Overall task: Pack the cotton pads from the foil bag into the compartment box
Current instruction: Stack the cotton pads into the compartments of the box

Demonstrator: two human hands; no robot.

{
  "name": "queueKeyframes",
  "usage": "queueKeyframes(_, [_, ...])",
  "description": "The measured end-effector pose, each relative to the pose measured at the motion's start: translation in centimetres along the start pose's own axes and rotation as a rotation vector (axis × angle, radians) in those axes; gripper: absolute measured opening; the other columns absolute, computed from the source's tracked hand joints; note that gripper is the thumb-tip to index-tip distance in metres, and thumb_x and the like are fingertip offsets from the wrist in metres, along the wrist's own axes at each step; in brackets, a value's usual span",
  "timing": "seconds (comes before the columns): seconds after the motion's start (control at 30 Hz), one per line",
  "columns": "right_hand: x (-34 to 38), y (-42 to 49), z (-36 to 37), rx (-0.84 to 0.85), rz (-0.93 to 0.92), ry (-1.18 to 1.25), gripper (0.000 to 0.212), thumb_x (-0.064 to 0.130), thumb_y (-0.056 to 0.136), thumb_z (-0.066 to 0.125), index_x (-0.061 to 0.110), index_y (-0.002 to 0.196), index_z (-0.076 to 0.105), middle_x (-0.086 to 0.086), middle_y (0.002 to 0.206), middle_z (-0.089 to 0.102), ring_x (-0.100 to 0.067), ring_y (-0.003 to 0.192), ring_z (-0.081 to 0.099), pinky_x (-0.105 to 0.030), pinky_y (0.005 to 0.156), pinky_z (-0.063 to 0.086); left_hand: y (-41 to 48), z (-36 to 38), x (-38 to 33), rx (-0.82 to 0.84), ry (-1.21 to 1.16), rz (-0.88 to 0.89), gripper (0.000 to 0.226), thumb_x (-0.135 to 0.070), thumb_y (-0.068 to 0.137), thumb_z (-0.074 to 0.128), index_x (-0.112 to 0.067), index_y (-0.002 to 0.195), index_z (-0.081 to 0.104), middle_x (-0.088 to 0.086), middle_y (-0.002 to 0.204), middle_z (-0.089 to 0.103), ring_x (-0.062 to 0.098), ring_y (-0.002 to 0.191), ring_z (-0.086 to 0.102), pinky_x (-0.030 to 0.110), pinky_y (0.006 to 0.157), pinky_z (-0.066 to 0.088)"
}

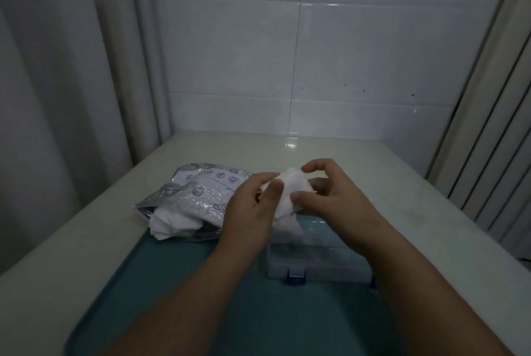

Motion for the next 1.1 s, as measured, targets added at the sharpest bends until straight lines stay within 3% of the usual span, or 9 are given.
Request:
queueKeyframes(0.1, [-0.3,0.2,-1.3,-0.126,0.044,0.137,0.044,0.013,0.083,0.07,0.029,0.116,0.046,-0.003,0.098,0.068,-0.021,0.087,0.07,-0.034,0.08,0.059,0.8,0.1,-0.3,0.024,-0.003,-0.012,0.017,-0.035,0.088,0.063,-0.03,0.104,0.063,-0.005,0.094,0.071,0.008,0.085,0.068,0.034,0.079,0.057])
queueKeyframes(0.2, [-0.4,0.1,-2.3,-0.213,0.071,0.216,0.038,0.013,0.086,0.066,0.027,0.115,0.047,-0.003,0.096,0.068,-0.022,0.086,0.069,-0.035,0.077,0.06,1.2,1.1,-0.3,0.104,-0.036,-0.135,0.028,-0.03,0.08,0.067,-0.028,0.106,0.054,0.003,0.09,0.073,0.022,0.084,0.07,0.047,0.083,0.057])
queueKeyframes(0.37, [-1.1,0.4,-3.2,-0.259,0.093,0.033,0.023,0.027,0.088,0.066,0.029,0.103,0.049,0.006,0.092,0.066,-0.018,0.084,0.068,-0.039,0.081,0.059,1.9,2.7,0.6,0.167,-0.184,-0.297,0.034,-0.004,0.085,0.064,-0.018,0.11,0.046,0.014,0.101,0.067,0.026,0.084,0.071,0.039,0.074,0.061])
queueKeyframes(0.5, [-2.1,0.8,-3.4,-0.205,0.157,-0.387,0.02,0.043,0.095,0.05,0.028,0.105,0.04,0.002,0.093,0.058,-0.019,0.083,0.063,-0.044,0.082,0.057,2.3,3.8,1.0,0.184,0.001,-0.255,0.031,-0.009,0.085,0.064,-0.025,0.102,0.044,0.008,0.092,0.069,0.024,0.079,0.072,0.046,0.075,0.06])
queueKeyframes(0.57, [-2.8,1.0,-3.2,-0.163,0.195,-0.476,0.018,0.042,0.097,0.043,0.028,0.105,0.035,-0.002,0.097,0.058,-0.021,0.083,0.062,-0.045,0.082,0.056,2.4,4.2,0.8,0.187,0.145,-0.204,0.027,-0.015,0.084,0.062,-0.027,0.098,0.043,0.006,0.086,0.069,0.025,0.078,0.07,0.047,0.074,0.059])
queueKeyframes(0.77, [-3.5,1.3,-3.2,-0.131,0.222,-0.41,0.011,0.037,0.096,0.046,0.031,0.094,0.037,-0.005,0.096,0.061,-0.024,0.084,0.062,-0.048,0.081,0.057,3.0,4.6,1.3,0.214,0.297,-0.215,0.008,-0.027,0.084,0.056,-0.025,0.088,0.05,0.008,0.086,0.067,0.024,0.075,0.067,0.042,0.07,0.06])
queueKeyframes(0.9, [-3.6,1.3,-3.1,-0.126,0.231,-0.361,0.012,0.034,0.096,0.049,0.031,0.088,0.04,-0.003,0.096,0.059,-0.024,0.086,0.063,-0.045,0.077,0.059,3.2,4.8,1.4,0.235,0.352,-0.234,0.012,-0.026,0.084,0.055,-0.022,0.094,0.05,0.009,0.091,0.066,0.021,0.071,0.065,0.026,0.051,0.047])
queueKeyframes(1.03, [-3.9,1.3,-3.4,-0.153,0.245,-0.389,0.014,0.031,0.093,0.056,0.027,0.085,0.046,-0.002,0.092,0.062,-0.024,0.083,0.064,-0.044,0.072,0.061,3.0,5.1,1.7,0.278,0.411,-0.253,0.016,-0.024,0.085,0.058,-0.021,0.096,0.048,0.008,0.09,0.065,0.023,0.075,0.067,0.036,0.063,0.057])
queueKeyframes(1.1, [-4.1,1.3,-3.4,-0.167,0.259,-0.404,0.013,0.031,0.09,0.061,0.024,0.083,0.052,-0.003,0.09,0.065,-0.024,0.081,0.065,-0.046,0.072,0.06,2.9,5.3,1.7,0.285,0.51,-0.209,0.017,-0.025,0.085,0.059,-0.021,0.097,0.047,0.007,0.088,0.065,0.023,0.078,0.065,0.033,0.066,0.051])
Point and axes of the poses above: each hand's wrist, its own y-axis towards the middle knuckle, its own z-axis out of the palm, x = y × z, the point moved 7 cm from there along y, towards the middle knuckle
